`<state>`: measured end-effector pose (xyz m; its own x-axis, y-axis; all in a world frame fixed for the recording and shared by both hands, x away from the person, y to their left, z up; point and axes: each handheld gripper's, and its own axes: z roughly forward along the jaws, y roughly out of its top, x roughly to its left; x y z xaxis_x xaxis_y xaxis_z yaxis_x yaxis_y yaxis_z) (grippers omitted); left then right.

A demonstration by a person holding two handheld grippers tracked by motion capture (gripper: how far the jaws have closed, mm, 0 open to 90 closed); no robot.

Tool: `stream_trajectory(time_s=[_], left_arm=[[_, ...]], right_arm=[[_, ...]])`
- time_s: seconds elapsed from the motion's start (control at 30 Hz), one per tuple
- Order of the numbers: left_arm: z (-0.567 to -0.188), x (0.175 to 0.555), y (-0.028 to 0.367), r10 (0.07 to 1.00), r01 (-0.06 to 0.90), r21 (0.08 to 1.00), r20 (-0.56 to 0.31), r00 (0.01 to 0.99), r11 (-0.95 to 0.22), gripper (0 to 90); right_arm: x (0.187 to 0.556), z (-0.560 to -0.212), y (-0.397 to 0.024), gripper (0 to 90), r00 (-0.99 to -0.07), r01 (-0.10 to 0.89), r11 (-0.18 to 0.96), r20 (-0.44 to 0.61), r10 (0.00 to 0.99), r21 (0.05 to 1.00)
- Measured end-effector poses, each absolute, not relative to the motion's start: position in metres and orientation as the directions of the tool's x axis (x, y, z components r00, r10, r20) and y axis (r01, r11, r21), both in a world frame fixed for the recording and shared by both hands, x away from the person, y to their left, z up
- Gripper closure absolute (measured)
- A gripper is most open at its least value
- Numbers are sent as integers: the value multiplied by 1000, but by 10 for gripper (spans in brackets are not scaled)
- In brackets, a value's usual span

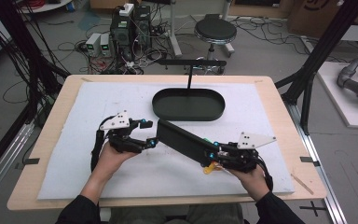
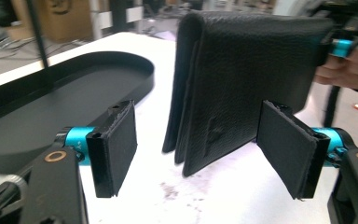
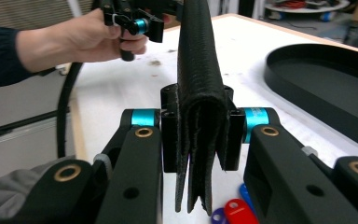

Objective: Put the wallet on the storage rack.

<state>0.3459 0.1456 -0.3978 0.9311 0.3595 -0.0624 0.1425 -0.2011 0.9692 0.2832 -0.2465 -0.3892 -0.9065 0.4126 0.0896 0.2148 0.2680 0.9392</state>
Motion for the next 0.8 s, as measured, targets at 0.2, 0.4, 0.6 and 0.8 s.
stream_trajectory(time_s=[0.2, 0.4, 0.6, 0.8], left_arm=[[-398, 345, 141, 288, 134, 966, -67, 955, -221, 364], [-396, 341, 138, 178, 96, 976, -61, 982, -196, 454], [-396, 337, 132, 94, 66, 975, -47, 994, -210, 549], [-395, 336, 133, 36, 51, 978, -44, 998, -201, 670]], right_arm=[[282, -388, -245, 757, -942, 180, 281, 84, 324, 943], [286, -389, -247, 756, -956, 193, 281, 116, 271, 940], [289, -390, -248, 756, -965, 198, 298, 134, 224, 934], [295, -389, -254, 753, -966, 214, 290, 157, 207, 933]])
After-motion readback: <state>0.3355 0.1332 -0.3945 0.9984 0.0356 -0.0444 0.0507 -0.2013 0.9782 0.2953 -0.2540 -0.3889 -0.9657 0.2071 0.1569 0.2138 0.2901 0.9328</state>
